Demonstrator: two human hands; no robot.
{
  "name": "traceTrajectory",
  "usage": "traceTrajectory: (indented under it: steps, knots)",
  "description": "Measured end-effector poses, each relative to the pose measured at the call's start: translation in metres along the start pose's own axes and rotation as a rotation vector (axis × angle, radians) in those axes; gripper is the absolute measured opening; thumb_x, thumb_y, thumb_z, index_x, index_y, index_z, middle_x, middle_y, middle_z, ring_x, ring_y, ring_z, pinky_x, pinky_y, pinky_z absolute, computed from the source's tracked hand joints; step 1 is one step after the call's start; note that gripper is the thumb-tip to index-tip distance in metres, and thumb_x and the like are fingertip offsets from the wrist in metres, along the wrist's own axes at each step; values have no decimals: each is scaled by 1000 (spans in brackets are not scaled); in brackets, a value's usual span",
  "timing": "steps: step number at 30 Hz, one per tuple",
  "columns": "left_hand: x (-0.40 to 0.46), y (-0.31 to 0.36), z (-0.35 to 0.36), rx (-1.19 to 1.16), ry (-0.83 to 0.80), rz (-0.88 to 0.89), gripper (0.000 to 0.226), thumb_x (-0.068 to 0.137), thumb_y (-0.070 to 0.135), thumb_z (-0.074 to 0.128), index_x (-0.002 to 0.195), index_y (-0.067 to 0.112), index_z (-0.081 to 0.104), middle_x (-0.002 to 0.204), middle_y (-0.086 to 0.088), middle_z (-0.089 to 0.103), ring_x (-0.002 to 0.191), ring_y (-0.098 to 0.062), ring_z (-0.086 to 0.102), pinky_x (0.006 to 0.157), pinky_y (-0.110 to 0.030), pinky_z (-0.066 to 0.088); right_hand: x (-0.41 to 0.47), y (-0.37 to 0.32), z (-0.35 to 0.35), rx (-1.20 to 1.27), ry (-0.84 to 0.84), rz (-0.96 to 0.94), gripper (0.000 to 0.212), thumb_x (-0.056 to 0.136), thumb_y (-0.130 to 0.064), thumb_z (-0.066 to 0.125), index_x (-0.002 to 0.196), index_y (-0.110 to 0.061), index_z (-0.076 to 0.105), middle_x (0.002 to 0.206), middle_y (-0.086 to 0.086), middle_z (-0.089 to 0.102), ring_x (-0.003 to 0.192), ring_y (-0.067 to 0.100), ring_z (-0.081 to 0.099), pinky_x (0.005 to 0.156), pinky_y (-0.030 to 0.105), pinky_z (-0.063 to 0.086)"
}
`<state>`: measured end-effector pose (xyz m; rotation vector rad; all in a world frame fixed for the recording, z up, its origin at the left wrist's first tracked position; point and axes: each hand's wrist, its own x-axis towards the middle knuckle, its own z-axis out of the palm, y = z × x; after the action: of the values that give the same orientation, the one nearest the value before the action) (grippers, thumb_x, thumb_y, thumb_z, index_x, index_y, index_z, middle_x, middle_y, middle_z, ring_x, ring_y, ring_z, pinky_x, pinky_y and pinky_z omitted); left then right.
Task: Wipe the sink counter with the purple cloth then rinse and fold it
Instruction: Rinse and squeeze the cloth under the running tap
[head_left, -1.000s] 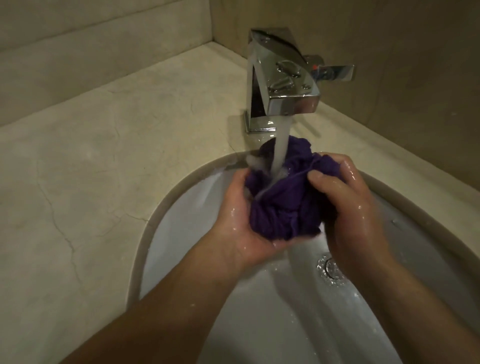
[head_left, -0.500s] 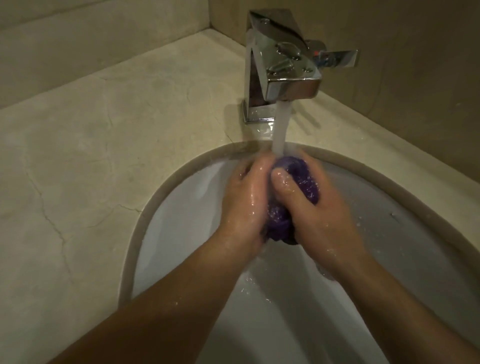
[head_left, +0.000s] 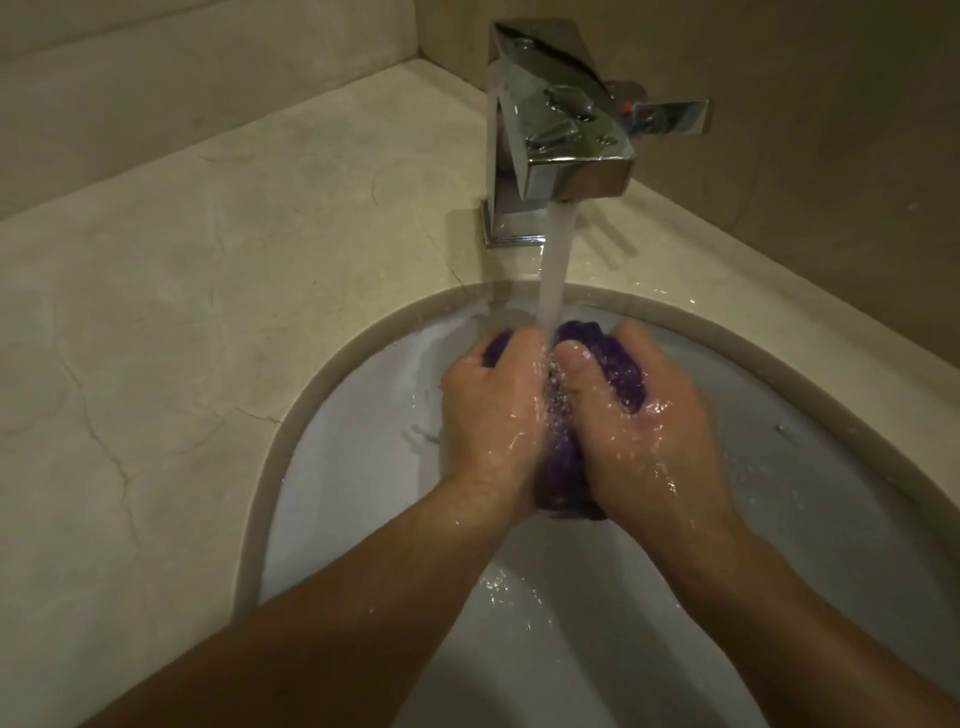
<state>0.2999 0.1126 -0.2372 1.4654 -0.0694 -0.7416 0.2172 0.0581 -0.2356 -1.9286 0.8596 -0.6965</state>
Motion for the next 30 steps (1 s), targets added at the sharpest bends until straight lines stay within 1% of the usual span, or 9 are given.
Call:
traceTrajectory:
  steps: [3,6,8,12,16,20,23,26,30]
  knots:
    - [0,2,-1,-31,-60,-44,21,81,42,66,93,28,75,97,-4,76,94,-28,73,86,-55,59,1,0,-1,67,-4,13,22,94,-50,58,85,-30,58,81,-15,69,67,5,68,55,20,54]
    - [1,12,-9,-212,-177,-224,67,78,78,55,117,26,73,113,-7,76,104,-33,72,89,-54,57,6,-6,-5,249,59,62,14,95,-48,58,87,-37,61,82,-16,71,71,7,71,56,32,58]
    - [8,18,-16,-336,-212,-335,75,85,81,41,117,21,74,109,-8,77,102,-31,73,89,-49,57,10,-8,-8,400,99,95,17,94,-51,57,86,-36,61,78,-18,69,74,3,69,58,22,53]
    - [11,20,-19,-243,-253,-511,52,84,64,55,110,23,77,106,-5,78,108,-32,68,100,-61,44,14,-5,-12,677,-5,166,12,88,-42,64,94,-34,70,93,-3,71,87,18,69,60,27,51]
    - [15,24,-22,-447,-339,-610,79,79,80,49,107,12,79,108,-21,75,103,-43,69,92,-61,48,17,-2,-15,650,-105,117,17,73,-27,72,90,-27,76,93,0,72,87,17,68,68,24,52]
    - [11,25,-21,-377,-411,-513,77,75,77,60,113,12,77,109,-16,76,101,-37,72,90,-54,55,14,-5,-9,606,-125,154,41,70,-58,67,88,-21,73,82,1,69,68,12,65,50,16,47]
    - [3,16,-13,-165,-334,-321,73,68,67,75,120,15,71,111,-10,76,102,-31,73,93,-54,56,10,-2,-3,513,-80,155,43,76,-62,67,96,-24,71,88,-5,72,78,10,70,62,23,53]
    - [0,10,-7,-68,-239,-122,62,66,60,81,113,22,72,106,-5,77,97,-24,75,87,-47,60,8,2,0,395,-92,160,41,87,-54,58,128,-45,59,109,-20,69,98,0,69,77,24,56]
    - [-2,10,-4,63,-188,43,40,73,56,74,87,19,78,85,-3,78,85,-21,76,88,-47,60,6,0,-1,242,-146,164,38,94,-61,39,103,-36,66,84,-9,73,76,8,72,61,28,55]
